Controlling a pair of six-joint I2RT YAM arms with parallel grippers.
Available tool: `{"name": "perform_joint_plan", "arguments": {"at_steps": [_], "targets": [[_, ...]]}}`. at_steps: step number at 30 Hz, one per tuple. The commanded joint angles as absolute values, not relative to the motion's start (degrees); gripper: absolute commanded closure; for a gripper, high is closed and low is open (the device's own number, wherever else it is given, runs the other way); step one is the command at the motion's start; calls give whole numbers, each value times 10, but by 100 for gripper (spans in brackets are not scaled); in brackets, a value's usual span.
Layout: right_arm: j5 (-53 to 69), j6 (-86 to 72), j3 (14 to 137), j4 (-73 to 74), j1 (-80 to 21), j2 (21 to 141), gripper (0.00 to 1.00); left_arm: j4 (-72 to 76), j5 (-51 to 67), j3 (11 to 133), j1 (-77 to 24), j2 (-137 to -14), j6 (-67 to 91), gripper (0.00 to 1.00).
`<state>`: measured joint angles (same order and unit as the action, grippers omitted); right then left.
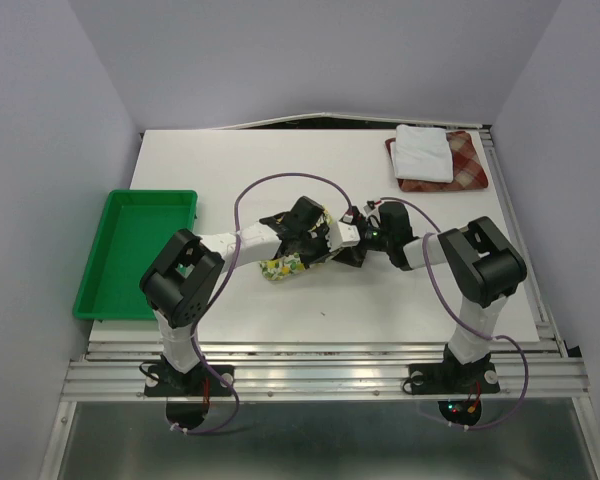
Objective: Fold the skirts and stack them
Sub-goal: Neatly place the folded skirt to the corner
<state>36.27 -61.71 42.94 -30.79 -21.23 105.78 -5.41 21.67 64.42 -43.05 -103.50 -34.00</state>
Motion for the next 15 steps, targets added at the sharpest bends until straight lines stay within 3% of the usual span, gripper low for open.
{"name": "perform_joint_plan", "arguments": {"at_steps": [1,8,15], "targets": [[306,-629,441,-333,-242,1109,0,-53,246,652,-425,-1002,-350,100],[294,-641,461,-338,-253,1148,4,-49,253,646,-422,-996,-353,100],[245,-616,490,-302,-258,1176,28,-44,266,640,-421,-991,-354,100]]}}
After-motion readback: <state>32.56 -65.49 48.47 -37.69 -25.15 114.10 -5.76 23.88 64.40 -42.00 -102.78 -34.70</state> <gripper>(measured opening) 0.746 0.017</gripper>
